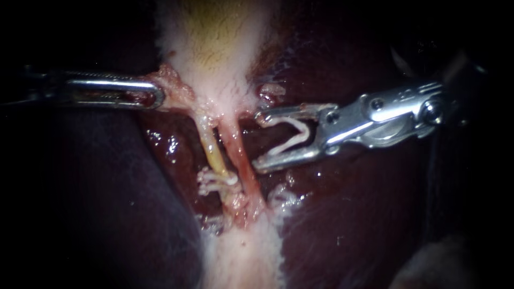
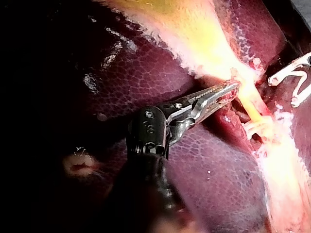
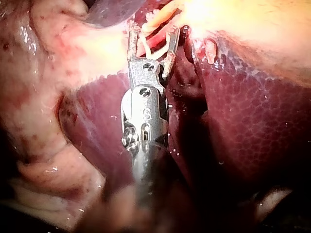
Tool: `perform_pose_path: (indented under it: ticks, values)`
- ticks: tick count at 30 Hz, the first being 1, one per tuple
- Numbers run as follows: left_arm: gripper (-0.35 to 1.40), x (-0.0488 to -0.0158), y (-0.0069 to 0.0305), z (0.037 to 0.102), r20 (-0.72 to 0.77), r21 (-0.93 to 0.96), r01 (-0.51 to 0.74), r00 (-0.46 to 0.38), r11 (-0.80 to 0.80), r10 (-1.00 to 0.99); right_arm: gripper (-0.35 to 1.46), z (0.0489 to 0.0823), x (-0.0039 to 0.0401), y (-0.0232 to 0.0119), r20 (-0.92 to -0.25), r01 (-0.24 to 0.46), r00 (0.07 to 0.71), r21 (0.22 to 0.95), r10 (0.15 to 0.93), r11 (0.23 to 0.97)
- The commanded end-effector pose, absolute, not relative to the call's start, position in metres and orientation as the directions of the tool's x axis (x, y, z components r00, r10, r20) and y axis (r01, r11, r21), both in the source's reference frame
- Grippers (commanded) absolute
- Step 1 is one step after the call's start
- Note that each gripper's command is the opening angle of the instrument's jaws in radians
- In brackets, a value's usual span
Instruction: Clipping third clip left tube
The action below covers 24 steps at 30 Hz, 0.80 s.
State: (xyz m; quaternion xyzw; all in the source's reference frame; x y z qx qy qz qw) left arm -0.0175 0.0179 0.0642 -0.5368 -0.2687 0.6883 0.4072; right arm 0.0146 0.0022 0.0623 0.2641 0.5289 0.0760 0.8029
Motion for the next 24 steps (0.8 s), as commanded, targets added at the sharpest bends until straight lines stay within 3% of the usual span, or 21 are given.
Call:
perform_pose_path:
  ticks: [1, 13, 24]
  values:
    - [-0.35, -0.0176, 0.0179, 0.0642, -0.520, -0.807, -0.272, -0.092, -0.524, 0.849, 0.49, 0.0626, 0.0149, 0.0020, -0.807, 0.159, 0.430, 0.509, 0.405, 0.846]
    - [-0.35, -0.0176, 0.0177, 0.0641, -0.521, -0.807, -0.273, -0.092, -0.524, 0.849, 0.47, 0.0664, 0.0185, 0.0010, -0.780, 0.179, 0.441, 0.562, 0.445, 0.807]
    - [-0.35, -0.0179, 0.0174, 0.0636, -0.521, -0.805, -0.279, -0.089, -0.524, 0.849, 0.47, 0.0690, 0.0203, 0.0029, -0.763, 0.132, 0.454, 0.568, 0.460, 0.812]
